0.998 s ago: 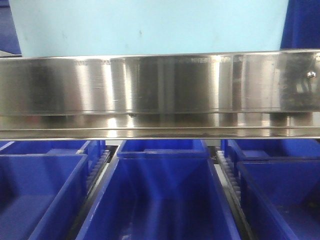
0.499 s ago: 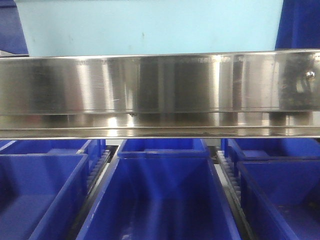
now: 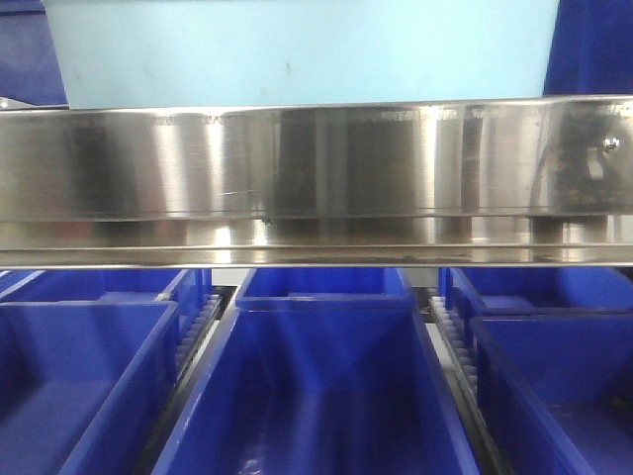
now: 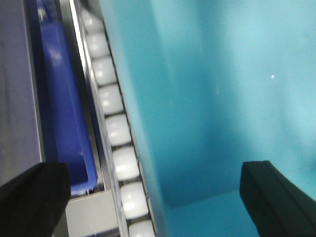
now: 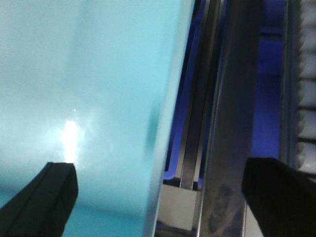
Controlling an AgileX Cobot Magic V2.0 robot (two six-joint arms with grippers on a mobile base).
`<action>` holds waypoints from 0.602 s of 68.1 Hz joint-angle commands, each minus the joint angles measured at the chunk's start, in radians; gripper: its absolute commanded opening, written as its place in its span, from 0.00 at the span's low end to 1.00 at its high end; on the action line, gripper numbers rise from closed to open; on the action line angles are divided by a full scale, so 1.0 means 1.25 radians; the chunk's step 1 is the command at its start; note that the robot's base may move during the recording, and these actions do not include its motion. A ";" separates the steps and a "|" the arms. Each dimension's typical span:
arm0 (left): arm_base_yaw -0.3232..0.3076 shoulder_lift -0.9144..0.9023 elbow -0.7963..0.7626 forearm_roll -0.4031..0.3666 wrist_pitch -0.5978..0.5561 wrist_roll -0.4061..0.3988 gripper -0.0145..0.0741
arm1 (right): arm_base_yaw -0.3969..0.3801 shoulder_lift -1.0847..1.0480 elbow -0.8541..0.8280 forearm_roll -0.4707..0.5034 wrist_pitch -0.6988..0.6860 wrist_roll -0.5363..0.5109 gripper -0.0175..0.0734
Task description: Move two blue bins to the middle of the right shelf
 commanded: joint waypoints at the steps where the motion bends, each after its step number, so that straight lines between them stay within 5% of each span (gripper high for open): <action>1: 0.004 -0.014 0.025 -0.013 -0.014 0.001 0.85 | 0.002 -0.008 0.029 0.000 -0.035 0.010 0.81; 20: 0.004 -0.011 0.119 -0.025 -0.092 0.001 0.85 | 0.002 -0.008 0.124 0.001 -0.117 0.015 0.76; 31: 0.003 -0.011 0.121 -0.037 -0.114 0.001 0.64 | 0.002 -0.008 0.137 0.001 -0.121 0.030 0.44; 41: 0.003 -0.011 0.121 -0.049 -0.114 0.001 0.24 | 0.002 -0.008 0.137 0.022 -0.121 0.030 0.03</action>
